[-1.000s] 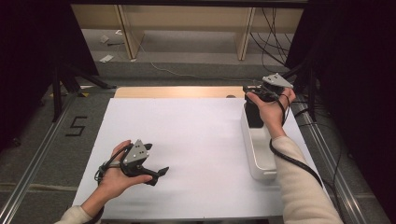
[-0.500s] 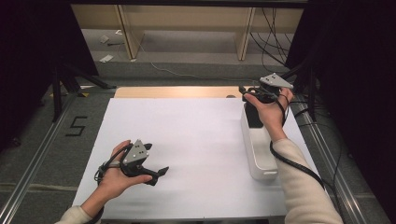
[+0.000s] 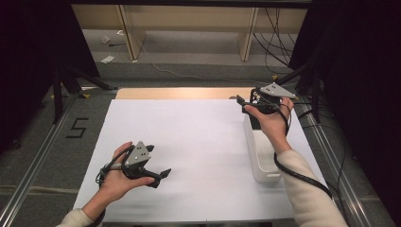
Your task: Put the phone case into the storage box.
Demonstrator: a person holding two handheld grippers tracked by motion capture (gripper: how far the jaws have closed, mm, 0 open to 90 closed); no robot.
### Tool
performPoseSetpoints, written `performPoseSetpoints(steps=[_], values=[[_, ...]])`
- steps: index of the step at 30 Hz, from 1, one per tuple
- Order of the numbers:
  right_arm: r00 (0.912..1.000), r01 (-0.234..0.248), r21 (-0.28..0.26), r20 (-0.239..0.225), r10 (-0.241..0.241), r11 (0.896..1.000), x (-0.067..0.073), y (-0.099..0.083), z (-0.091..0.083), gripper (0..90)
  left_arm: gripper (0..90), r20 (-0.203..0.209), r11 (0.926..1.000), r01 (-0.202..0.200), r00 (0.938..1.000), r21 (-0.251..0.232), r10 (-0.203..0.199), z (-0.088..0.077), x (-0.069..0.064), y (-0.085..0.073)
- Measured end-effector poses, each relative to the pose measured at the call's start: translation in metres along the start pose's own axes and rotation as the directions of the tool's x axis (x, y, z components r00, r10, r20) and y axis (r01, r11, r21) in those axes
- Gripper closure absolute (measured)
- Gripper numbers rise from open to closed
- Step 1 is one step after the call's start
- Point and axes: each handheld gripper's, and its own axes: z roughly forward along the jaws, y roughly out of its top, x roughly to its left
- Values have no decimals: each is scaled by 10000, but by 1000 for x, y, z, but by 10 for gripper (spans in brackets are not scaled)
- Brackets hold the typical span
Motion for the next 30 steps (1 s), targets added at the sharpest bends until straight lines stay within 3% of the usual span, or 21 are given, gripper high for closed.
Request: performPoseSetpoints(steps=[18,21,30], values=[[9973,88,181,-735,-74,9998,25,-10,-26,162,6,-37,10000,74,10000,7,-74,1,0,0],[9964,-86,413,-836,121,9991,29,-12,-31,165,6,-25,10000,53,10000,44,-53,1,0,0],[9946,126,357,-1033,-88,9993,37,-15,-43,167,6,-63,9999,90,9999,59,-89,2,0,-1]])
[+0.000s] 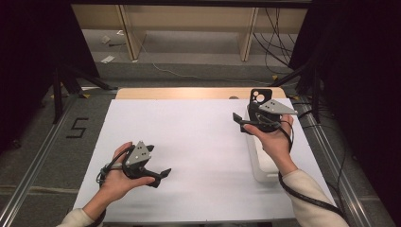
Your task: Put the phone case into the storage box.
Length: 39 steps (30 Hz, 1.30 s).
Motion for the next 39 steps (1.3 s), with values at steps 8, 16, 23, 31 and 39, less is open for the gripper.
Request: performPoseSetpoints(steps=[8,16,23,31,39], values=[[9996,175,131,-232,-172,9998,9,-1,-6,168,8,-84,9998,196,9998,1,-196,0,3,-1],[9979,321,175,-563,-311,9993,19,-3,-10,168,8,-102,9998,185,9998,-30,-185,-1,3,-1],[9963,344,138,-790,-332,9993,23,-6,-18,168,9,-102,9998,176,9998,-42,-176,-1,3,-1],[9939,423,82,-1025,-413,9991,28,-11,-30,168,8,-102,9999,161,9998,-36,-161,-1,2,0],[9881,503,-85,-1448,-510,9987,35,-16,-43,169,8,-116,9999,136,9998,-43,-137,-2,3,0]])
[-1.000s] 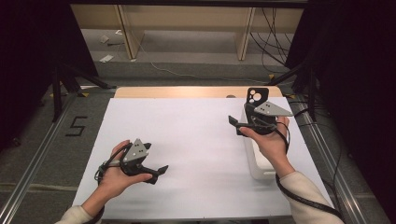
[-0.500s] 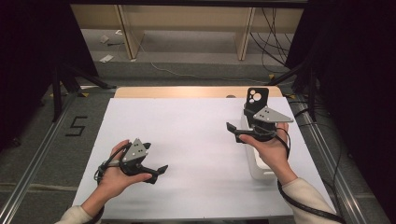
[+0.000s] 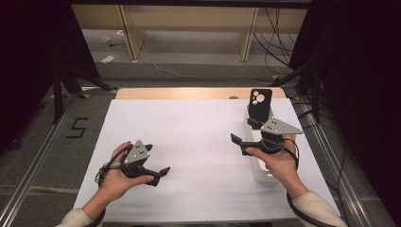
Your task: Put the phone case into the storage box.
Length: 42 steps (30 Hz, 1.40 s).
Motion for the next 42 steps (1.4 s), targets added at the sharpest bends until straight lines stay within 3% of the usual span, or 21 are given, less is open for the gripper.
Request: performPoseSetpoints(steps=[18,42], values=[[9995,69,-16,-306,-70,10000,3,-13,-27,168,8,21,10000,33,10000,-47,-33,0,-1,0],[9989,164,19,-431,-163,9999,8,-24,-40,168,8,31,10000,22,10000,-48,-22,-1,-1,0]])
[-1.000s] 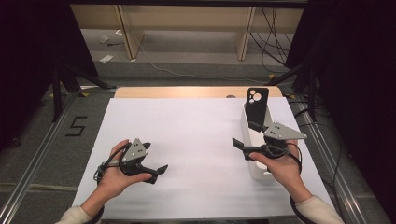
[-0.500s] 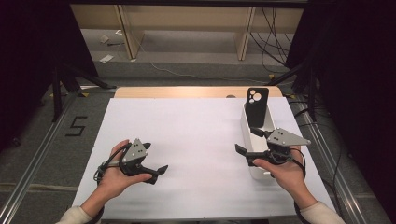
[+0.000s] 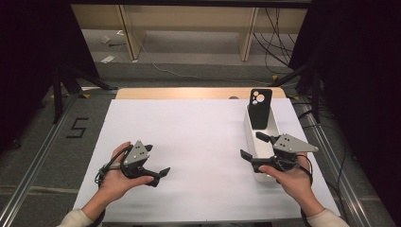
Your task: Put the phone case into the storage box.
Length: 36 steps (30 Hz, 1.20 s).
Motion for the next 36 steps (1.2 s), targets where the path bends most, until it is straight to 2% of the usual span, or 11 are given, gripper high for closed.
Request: performPoseSetpoints(steps=[18,36], values=[[9996,277,-43,-3,-277,9996,8,-5,-7,167,8,-4,10000,6,10000,12,-6,0,0,0],[9997,186,-21,-125,-186,9998,9,-9,-7,169,8,6,10000,-9,10000,19,9,0,0,0]])
